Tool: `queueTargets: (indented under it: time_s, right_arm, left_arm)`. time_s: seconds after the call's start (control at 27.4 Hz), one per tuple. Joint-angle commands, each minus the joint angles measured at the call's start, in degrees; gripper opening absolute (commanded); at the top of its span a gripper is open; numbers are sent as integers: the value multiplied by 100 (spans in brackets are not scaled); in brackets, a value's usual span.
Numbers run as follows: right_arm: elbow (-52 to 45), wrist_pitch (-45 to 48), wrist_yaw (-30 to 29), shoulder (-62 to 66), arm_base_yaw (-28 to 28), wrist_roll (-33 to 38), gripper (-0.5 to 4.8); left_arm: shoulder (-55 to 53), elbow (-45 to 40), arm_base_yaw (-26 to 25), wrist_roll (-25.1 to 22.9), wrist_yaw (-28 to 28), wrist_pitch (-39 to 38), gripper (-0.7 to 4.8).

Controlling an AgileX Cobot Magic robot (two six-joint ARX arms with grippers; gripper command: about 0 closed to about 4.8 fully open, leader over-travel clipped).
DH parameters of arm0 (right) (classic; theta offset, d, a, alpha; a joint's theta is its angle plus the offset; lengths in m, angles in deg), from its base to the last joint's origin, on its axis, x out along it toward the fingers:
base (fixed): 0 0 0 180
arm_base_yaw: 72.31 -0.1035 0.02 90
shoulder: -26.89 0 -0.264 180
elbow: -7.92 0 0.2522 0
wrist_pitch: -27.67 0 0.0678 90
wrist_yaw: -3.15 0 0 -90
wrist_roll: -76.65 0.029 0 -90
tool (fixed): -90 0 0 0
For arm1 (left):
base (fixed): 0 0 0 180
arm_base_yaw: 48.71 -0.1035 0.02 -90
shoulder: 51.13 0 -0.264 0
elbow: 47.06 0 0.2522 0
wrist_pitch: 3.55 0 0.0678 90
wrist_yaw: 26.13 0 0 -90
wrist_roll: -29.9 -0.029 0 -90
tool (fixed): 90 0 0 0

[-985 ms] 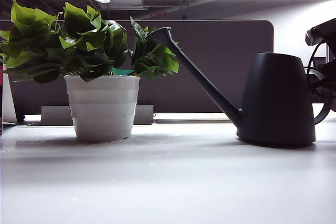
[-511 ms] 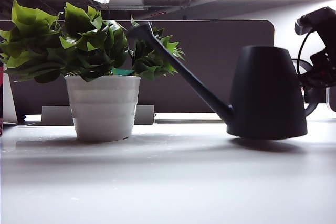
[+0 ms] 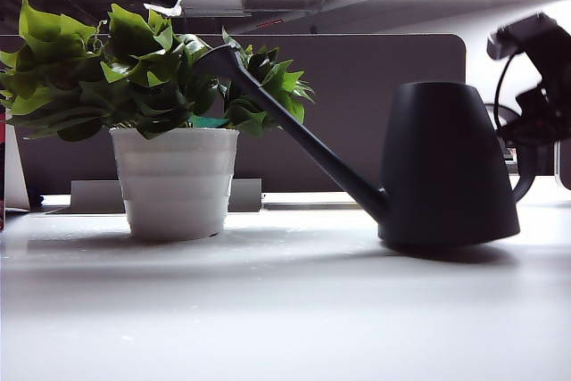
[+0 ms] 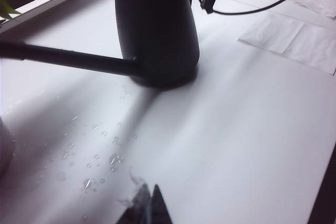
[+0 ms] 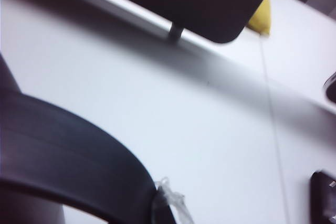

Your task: Pick up the watering can from the table, water the potted plant, and put the can back.

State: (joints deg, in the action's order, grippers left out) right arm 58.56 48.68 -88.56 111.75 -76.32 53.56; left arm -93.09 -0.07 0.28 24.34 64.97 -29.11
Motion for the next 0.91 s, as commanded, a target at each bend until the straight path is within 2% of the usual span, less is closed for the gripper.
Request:
queueTargets:
  time_s: [0.04, 0.22, 0.55, 0.66, 0.8, 0.91]
  right_arm:
    - [92, 579, 28, -415, -4, 203, -6]
    - [199, 457, 28, -839, -4, 203, -6]
    - [1716, -1174, 101, -966, -7, 129, -6]
    - [2277, -1617, 350, -905, -7, -153, -6]
    - [2990, -2179, 409, -743, -7, -518, -6]
    - [3451, -2345, 527, -542, -17, -732, -6]
  left_arm:
    - [7, 28, 0, -2, 0, 118, -6]
    - [7, 28, 0, -2, 2, 122, -5]
    - [46, 59, 0, -2, -7, 223, -5]
    - [46, 332, -2, 2, -422, -42, -5]
    - [28, 1014, -57, -4, -1128, -890, -5]
    - [26, 1458, -289, -7, -1314, -1329, -5]
